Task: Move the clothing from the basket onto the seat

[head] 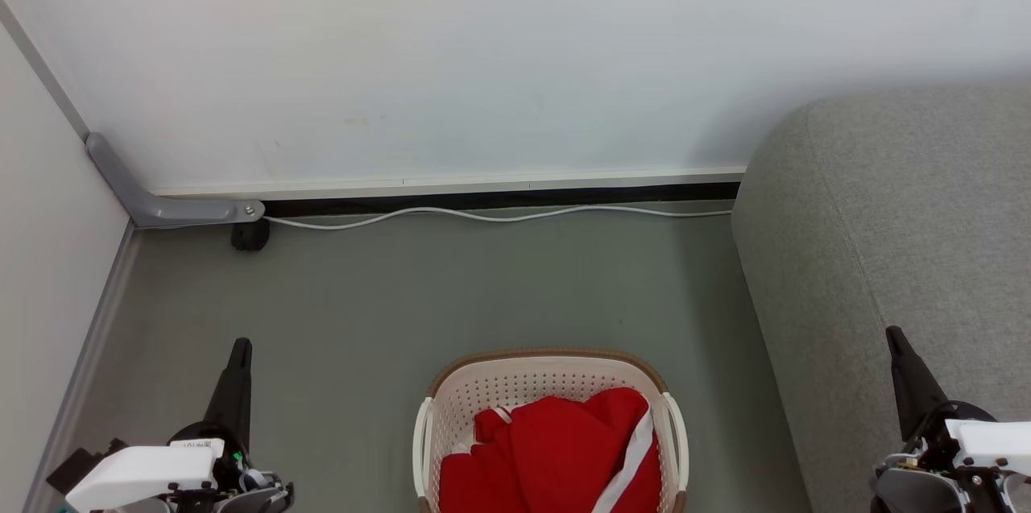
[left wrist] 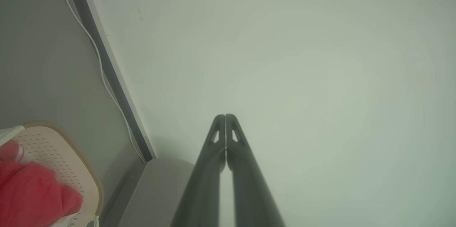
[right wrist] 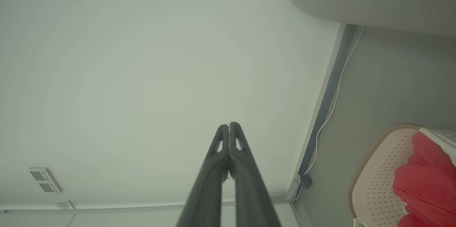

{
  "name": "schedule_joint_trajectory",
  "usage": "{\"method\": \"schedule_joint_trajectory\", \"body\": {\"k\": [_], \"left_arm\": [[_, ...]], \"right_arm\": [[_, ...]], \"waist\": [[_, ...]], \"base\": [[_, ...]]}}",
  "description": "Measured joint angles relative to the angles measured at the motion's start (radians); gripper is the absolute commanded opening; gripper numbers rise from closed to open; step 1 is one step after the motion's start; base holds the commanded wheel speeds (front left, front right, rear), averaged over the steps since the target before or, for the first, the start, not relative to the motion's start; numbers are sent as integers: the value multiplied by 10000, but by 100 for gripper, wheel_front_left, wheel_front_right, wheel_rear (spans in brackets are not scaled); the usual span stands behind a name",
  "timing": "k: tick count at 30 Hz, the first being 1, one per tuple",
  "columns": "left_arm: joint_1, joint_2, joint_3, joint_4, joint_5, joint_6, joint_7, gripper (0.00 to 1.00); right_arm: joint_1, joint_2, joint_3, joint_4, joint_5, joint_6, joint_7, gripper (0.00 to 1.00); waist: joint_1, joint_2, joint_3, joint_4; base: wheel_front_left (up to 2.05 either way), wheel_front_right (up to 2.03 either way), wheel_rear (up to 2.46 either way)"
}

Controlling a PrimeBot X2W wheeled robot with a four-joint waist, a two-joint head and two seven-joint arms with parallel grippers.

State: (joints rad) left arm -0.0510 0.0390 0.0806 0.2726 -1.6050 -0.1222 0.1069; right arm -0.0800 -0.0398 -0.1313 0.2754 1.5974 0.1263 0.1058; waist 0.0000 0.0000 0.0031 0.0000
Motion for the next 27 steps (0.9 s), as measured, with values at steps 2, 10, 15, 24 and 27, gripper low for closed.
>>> {"method": "schedule_joint_trajectory", "body": {"k": [2, 10, 15, 24, 27], "left_arm": [[0, 0, 0, 0, 0, 0, 0, 0], [0, 0, 0, 0, 0, 0, 0, 0], [0, 0, 0, 0, 0, 0, 0, 0], [0, 0, 0, 0, 0, 0, 0, 0], [0, 0, 0, 0, 0, 0, 0, 0]], "right_arm": [[0, 0, 0, 0, 0, 0, 0, 0], [0, 0, 0, 0, 0, 0, 0, 0], [0, 0, 0, 0, 0, 0, 0, 0], [0, 0, 0, 0, 0, 0, 0, 0], [0, 0, 0, 0, 0, 0, 0, 0]], "waist": [[0, 0, 0, 0], [0, 0, 0, 0], [0, 0, 0, 0], [0, 0, 0, 0], [0, 0, 0, 0]], "base": [[0, 0, 0], [0, 0, 0], [0, 0, 0], [0, 0, 0], [0, 0, 0]]}}
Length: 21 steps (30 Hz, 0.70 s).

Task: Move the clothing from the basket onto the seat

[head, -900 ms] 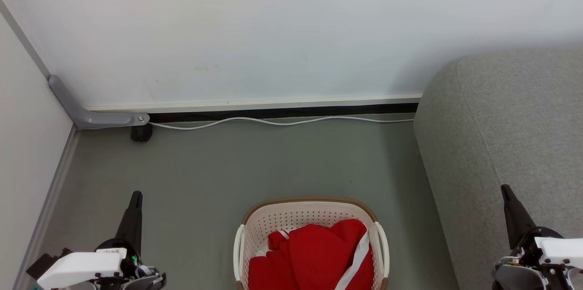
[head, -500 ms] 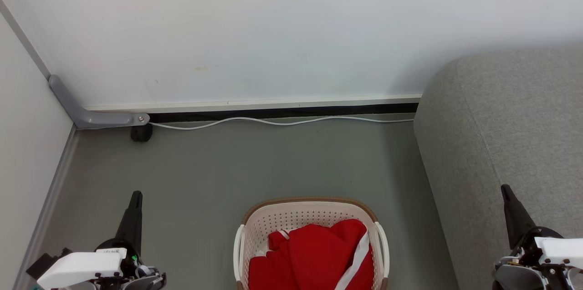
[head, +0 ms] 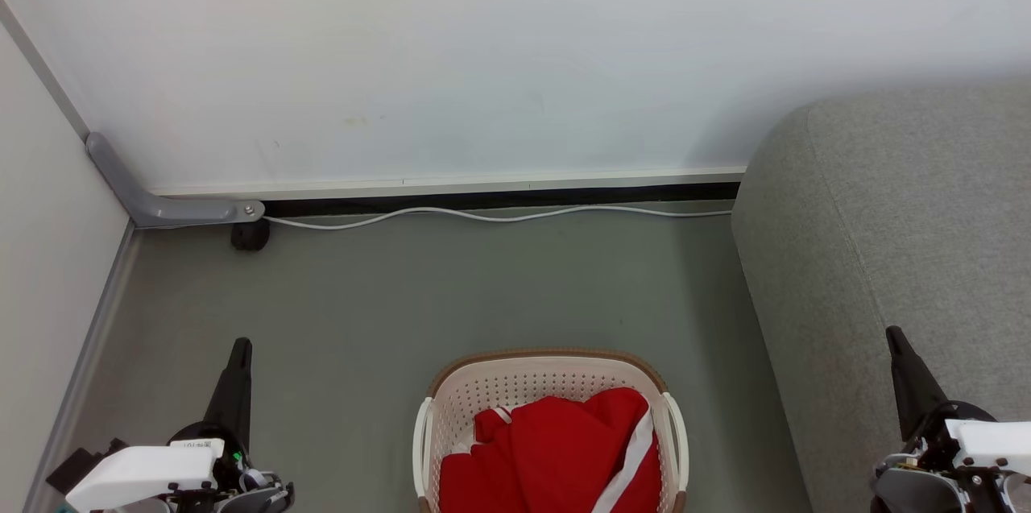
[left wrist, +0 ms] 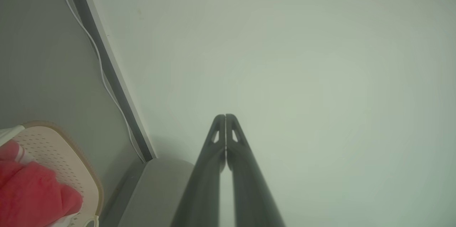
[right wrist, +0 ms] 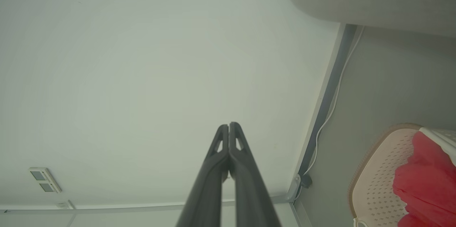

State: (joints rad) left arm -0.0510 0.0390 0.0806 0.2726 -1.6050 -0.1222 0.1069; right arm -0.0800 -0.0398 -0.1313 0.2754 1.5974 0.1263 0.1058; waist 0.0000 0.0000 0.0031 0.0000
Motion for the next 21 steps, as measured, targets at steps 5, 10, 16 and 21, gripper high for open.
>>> {"method": "schedule_joint_trajectory", "body": {"k": [5, 10, 16, 21], "left_arm": [[0, 0, 0, 0, 0, 0, 0, 0], [0, 0, 0, 0, 0, 0, 0, 0], [0, 0, 0, 0, 0, 0, 0, 0], [0, 0, 0, 0, 0, 0, 0, 0]], "right_arm": [[0, 0, 0, 0, 0, 0, 0, 0], [0, 0, 0, 0, 0, 0, 0, 0], [0, 0, 0, 0, 0, 0, 0, 0], [0, 0, 0, 0, 0, 0, 0, 0]], "waist": [[0, 0, 0, 0], [0, 0, 0, 0], [0, 0, 0, 0], [0, 0, 0, 0]], "base": [[0, 0, 0], [0, 0, 0], [0, 0, 0], [0, 0, 0]]}}
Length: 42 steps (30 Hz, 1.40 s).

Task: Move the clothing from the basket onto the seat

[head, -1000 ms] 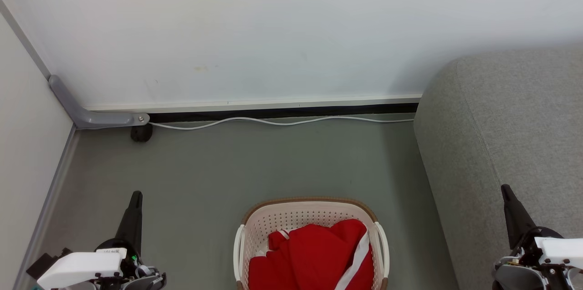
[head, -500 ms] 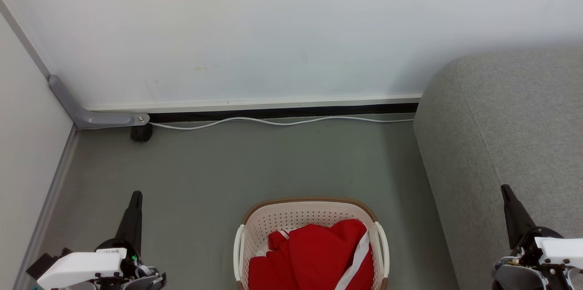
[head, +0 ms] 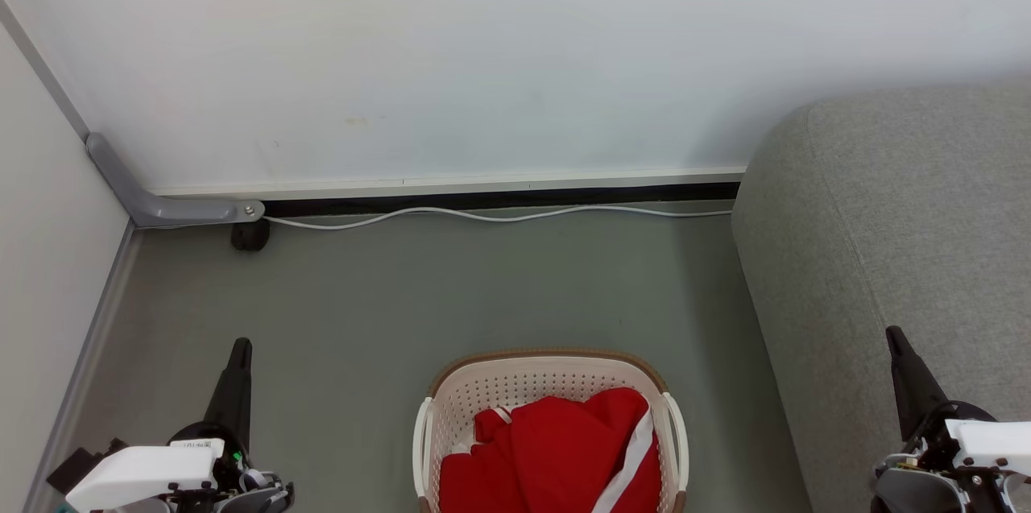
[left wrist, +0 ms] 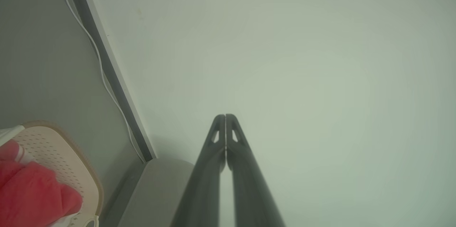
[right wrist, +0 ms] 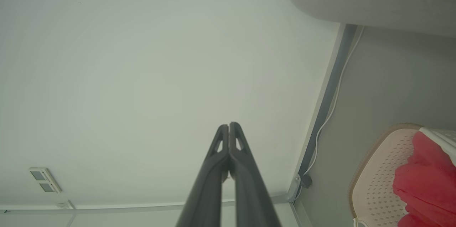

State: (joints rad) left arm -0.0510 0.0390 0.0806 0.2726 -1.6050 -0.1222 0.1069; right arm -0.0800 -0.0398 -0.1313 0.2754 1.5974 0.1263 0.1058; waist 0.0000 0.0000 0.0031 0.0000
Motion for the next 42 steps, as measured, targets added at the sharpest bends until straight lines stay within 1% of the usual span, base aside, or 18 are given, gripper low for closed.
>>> {"method": "schedule_joint_trajectory", "body": {"k": [42], "left_arm": [[0, 0, 0, 0, 0, 0, 0, 0]], "right_arm": [[0, 0, 0, 0, 0, 0, 0, 0]], "waist": [[0, 0, 0, 0]], "base": [[0, 0, 0]]}}
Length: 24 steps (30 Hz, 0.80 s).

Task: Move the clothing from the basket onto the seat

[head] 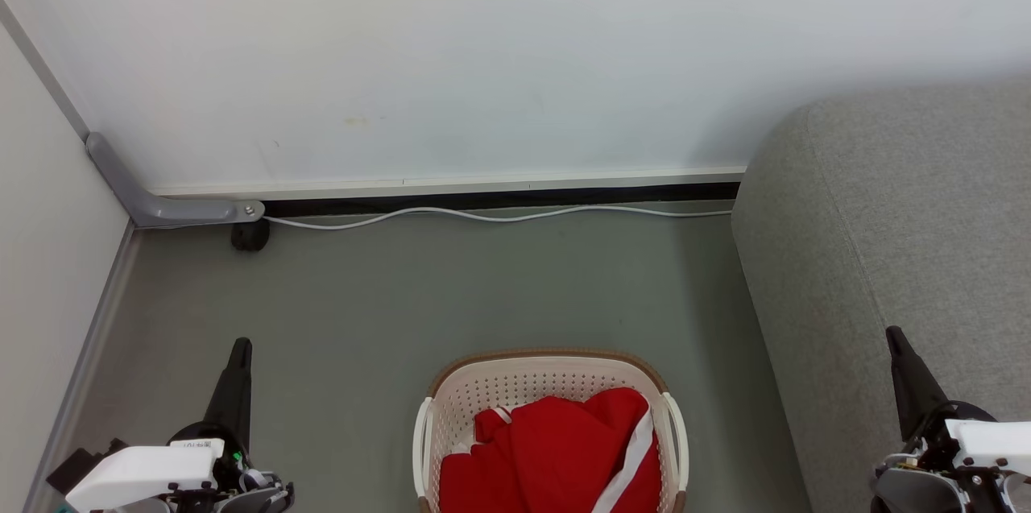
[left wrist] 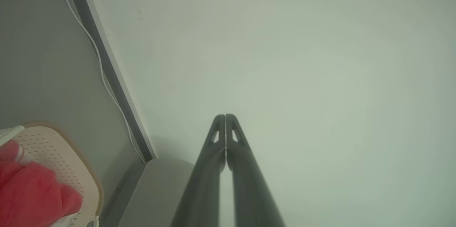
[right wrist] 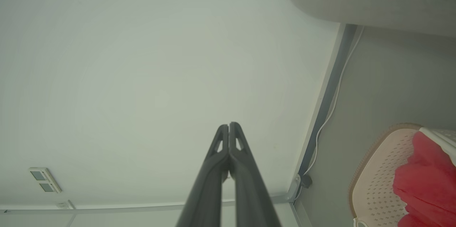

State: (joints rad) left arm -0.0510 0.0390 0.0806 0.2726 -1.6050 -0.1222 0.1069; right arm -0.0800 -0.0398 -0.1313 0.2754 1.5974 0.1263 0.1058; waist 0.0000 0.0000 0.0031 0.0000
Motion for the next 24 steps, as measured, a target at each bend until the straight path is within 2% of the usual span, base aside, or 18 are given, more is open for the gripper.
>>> {"method": "schedule_joint_trajectory", "body": {"k": [8, 9, 14, 24], "left_arm": [[0, 0, 0, 0, 0, 0, 0, 0], [28, -10, -8, 61, 2, 2, -4, 100], [559, -251, -31, 688, 2, 19, -8, 100], [616, -236, -54, 761, 33, 17, -199, 100]], "right_arm": [[0, 0, 0, 0, 0, 0, 0, 0], [18, 12, 13, 63, -8, -2, -4, 100], [473, 236, 92, 646, -8, -4, -6, 100], [456, 245, 276, 711, -65, -6, -96, 100]], "waist": [[0, 0, 0, 0], [0, 0, 0, 0], [0, 0, 16, 1], [3, 0, -6, -10]], "base": [[0, 0, 0], [0, 0, 0], [0, 0, 0], [0, 0, 0]]}}
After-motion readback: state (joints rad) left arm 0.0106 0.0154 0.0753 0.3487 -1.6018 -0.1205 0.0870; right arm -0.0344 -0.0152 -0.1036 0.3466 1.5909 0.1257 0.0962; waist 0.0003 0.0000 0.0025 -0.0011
